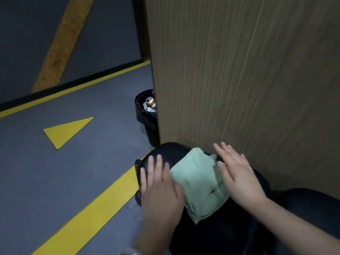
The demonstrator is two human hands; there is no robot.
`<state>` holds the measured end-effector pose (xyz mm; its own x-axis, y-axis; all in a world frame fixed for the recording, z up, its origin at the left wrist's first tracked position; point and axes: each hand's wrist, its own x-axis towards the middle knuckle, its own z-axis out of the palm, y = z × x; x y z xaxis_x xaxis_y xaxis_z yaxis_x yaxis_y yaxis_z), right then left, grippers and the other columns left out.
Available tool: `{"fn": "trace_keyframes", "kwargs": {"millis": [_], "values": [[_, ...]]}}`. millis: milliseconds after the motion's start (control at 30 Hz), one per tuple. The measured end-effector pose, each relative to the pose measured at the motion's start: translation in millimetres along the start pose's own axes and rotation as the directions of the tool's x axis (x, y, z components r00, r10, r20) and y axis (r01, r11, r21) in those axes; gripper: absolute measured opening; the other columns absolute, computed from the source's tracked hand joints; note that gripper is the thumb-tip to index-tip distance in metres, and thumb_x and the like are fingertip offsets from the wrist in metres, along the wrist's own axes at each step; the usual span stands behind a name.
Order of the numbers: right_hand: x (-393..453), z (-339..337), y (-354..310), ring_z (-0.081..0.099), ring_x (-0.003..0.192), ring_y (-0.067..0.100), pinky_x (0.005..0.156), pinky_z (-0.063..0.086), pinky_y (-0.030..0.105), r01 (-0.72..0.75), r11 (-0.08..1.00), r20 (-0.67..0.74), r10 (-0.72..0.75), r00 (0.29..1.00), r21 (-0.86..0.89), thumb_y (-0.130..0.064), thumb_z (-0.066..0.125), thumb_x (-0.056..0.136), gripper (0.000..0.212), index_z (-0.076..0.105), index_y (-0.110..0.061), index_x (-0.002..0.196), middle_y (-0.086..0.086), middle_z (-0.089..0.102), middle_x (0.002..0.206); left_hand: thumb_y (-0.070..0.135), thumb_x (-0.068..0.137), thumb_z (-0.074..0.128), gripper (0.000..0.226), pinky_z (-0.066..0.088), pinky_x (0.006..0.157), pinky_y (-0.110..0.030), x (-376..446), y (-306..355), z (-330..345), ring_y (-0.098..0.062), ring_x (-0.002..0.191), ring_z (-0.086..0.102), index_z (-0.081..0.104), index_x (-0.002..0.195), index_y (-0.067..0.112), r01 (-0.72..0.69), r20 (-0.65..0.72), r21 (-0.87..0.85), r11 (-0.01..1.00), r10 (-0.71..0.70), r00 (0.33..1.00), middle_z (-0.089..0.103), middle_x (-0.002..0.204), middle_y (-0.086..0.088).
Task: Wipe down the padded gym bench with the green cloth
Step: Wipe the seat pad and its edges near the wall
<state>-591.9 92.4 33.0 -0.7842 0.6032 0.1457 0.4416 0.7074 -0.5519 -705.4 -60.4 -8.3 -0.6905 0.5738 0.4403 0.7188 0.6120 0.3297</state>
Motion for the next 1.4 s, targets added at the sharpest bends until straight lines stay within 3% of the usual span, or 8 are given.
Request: {"fn": "trace_keyframes", "kwargs": {"millis": [133, 233, 367, 667, 800, 1000, 1133, 1400], "values": [[-1.7, 10.3, 15.0, -0.007, 0.145, 0.001, 0.118, -0.006, 0.032, -0.274, 0.953, 0.049, 0.283, 0.958, -0.131, -0.048, 0.009, 0.096, 0.056, 0.007, -0.037, 0.151, -0.012, 0.002, 0.16, 0.042, 0.085, 0.033, 0.06, 0.032, 0.11, -0.038, 21.6, 51.4, 13.7, -0.018, 0.136, 0.039, 0.054, 0.135, 0.016, -0.177, 0.257, -0.105, 0.979, 0.199, 0.946, 0.042, 0.146, 0.0], [4.3, 15.7, 14.4, -0.001, 0.144, 0.0, 0.118, -0.005, 0.03, -0.337, 0.94, 0.011, 0.338, 0.941, -0.056, -0.052, 0.0, 0.09, 0.065, 0.011, -0.034, 0.151, -0.013, 0.009, 0.159, 0.063, 0.077, -0.003, 0.082, -0.01, 0.114, -0.031, 20.5, 45.5, 22.1, -0.008, 0.145, -0.013, 0.008, 0.152, 0.032, -0.157, 0.425, -0.062, 0.986, 0.169, 0.889, -0.007, 0.158, 0.011], [6.2, 20.7, 13.5, -0.011, 0.146, 0.011, 0.118, -0.009, 0.038, -0.337, 0.902, 0.089, 0.372, 0.924, -0.27, -0.052, 0.0, 0.096, 0.059, 0.004, -0.033, 0.152, -0.005, -0.002, 0.161, 0.069, 0.071, -0.013, 0.083, -0.016, 0.114, -0.029, 12.4, -7.7, 2.8, -0.002, 0.139, -0.027, -0.008, 0.149, 0.042, -0.06, 0.396, 0.041, 0.997, 0.039, 0.918, -0.022, 0.153, 0.019], [4.1, 26.5, 0.2, -0.027, 0.139, 0.0, 0.116, -0.016, 0.029, 0.084, 0.931, 0.244, 0.005, 0.97, -0.354, -0.071, -0.031, 0.065, 0.085, -0.011, -0.044, 0.144, -0.017, -0.021, 0.151, 0.067, 0.091, 0.023, 0.063, -0.008, 0.116, -0.039, 42.2, -46.9, 16.7, -0.012, 0.144, -0.017, 0.005, 0.148, 0.049, 0.258, 0.388, -0.019, 0.966, -0.231, 0.892, -0.013, 0.158, 0.014], [8.6, 29.3, 1.9, -0.022, 0.14, 0.0, 0.117, -0.013, 0.029, 0.058, 0.935, 0.208, 0.017, 0.978, -0.349, -0.069, -0.024, 0.068, 0.084, -0.007, -0.045, 0.147, -0.016, -0.017, 0.153, 0.06, 0.092, 0.038, 0.058, 0.015, 0.114, -0.04, 50.2, -54.5, 17.2, -0.015, 0.144, 0.004, 0.018, 0.146, 0.051, 0.378, 0.378, -0.161, 0.912, -0.297, 0.877, 0.0, 0.159, 0.017], [9.7, 28.5, -4.0, -0.021, 0.142, 0.004, 0.118, -0.011, 0.032, 0.016, 0.927, 0.217, 0.071, 0.974, -0.375, -0.062, -0.006, 0.085, 0.067, -0.008, -0.041, 0.149, -0.01, -0.014, 0.158, 0.063, 0.091, 0.034, 0.057, 0.002, 0.115, -0.036, -13.5, -25.1, 7.3, -0.012, 0.143, -0.016, 0.015, 0.144, 0.055, 0.46, 0.335, -0.38, 0.802, -0.344, 0.877, -0.022, 0.152, 0.024], [9.9, 30.3, -3.6, -0.018, 0.143, 0.004, 0.118, -0.01, 0.032, 0.016, 0.929, 0.207, 0.065, 0.976, -0.37, -0.062, -0.004, 0.085, 0.068, -0.005, -0.04, 0.15, -0.009, -0.011, 0.159, 0.084, 0.068, 0.008, 0.085, 0.001, 0.118, -0.043, -48.2, -10.0, 10.6, -0.016, 0.144, -0.017, 0.006, 0.146, 0.052, 0.457, 0.383, -0.278, 0.845, -0.339, 0.859, -0.025, 0.155, 0.014], [11.2, 33.0, -0.3, -0.02, 0.143, 0.005, 0.118, -0.01, 0.033, 0.018, 0.922, 0.21, 0.069, 0.975, -0.387, -0.06, -0.006, 0.086, 0.066, -0.009, -0.039, 0.149, -0.009, -0.014, 0.159, 0.06, 0.092, 0.035, 0.059, 0.031, 0.098, -0.04, 45.4, -19.7, 12.5, -0.037, 0.128, 0.024, 0.013, 0.146, 0.05, 0.713, 0.403, -0.163, 0.682, -0.613, 0.679, -0.003, 0.157, 0.005]]}}
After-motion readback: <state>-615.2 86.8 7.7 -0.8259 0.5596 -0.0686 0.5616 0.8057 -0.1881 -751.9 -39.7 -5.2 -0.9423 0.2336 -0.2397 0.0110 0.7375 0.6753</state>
